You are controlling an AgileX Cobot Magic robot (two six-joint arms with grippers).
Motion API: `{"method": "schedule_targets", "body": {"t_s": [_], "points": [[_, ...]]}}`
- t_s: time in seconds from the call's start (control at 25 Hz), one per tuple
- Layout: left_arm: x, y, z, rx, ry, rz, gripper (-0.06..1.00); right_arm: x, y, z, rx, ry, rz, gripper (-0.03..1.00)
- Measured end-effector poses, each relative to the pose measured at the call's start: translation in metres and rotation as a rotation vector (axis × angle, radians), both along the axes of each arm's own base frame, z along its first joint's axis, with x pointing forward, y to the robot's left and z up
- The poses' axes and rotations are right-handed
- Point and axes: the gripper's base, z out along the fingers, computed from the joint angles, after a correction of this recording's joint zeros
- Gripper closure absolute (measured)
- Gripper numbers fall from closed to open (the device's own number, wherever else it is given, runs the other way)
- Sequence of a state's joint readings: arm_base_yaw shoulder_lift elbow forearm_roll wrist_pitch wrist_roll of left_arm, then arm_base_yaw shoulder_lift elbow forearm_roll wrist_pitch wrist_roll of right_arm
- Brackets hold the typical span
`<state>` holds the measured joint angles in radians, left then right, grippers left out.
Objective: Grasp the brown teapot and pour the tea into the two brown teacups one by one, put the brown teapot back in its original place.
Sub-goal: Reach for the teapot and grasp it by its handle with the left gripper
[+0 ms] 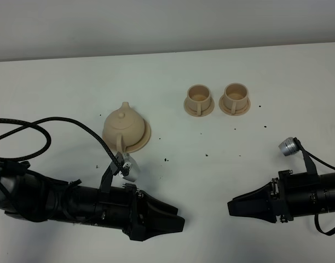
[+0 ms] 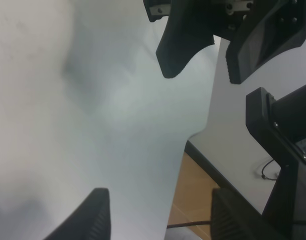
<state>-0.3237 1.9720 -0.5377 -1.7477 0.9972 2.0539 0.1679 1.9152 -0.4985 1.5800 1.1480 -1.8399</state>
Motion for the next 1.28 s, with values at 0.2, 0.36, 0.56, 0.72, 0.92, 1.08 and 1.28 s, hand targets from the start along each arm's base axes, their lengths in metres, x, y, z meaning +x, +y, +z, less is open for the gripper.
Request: {"method": "schedule_targets", "body": {"t_s": [0.2, 0.36, 0.56, 0.72, 0.92, 1.08, 1.28], "points": [[0.0, 0.0, 0.0, 0.0, 0.0, 0.0, 0.45, 0.0, 0.0, 0.0, 0.001, 0.0, 0.0, 0.51], [0.0, 0.0, 0.0, 0.0, 0.0, 0.0, 0.45, 0.0, 0.0, 0.0, 0.001, 0.0, 0.0, 0.51], [0.0, 0.0, 0.0, 0.0, 0.0, 0.0, 0.45, 0.0, 0.0, 0.0, 0.001, 0.0, 0.0, 0.51], [0.0, 0.0, 0.0, -0.004, 0.002, -0.001, 0.45, 0.0, 0.0, 0.0, 0.002, 0.002, 0.0, 0.51], [-0.001, -0.001, 0.002, -0.024, 0.022, 0.002, 0.45, -0.002, 0.0, 0.004, -0.004, 0.012, 0.01, 0.51], [0.0, -0.001, 0.002, -0.025, 0.048, 0.021, 0.45, -0.002, -0.002, 0.015, -0.042, -0.002, 0.002, 0.51], [0.001, -0.001, 0.004, -0.042, 0.058, 0.031, 0.45, -0.003, -0.009, 0.037, -0.169, -0.047, -0.061, 0.53]]}}
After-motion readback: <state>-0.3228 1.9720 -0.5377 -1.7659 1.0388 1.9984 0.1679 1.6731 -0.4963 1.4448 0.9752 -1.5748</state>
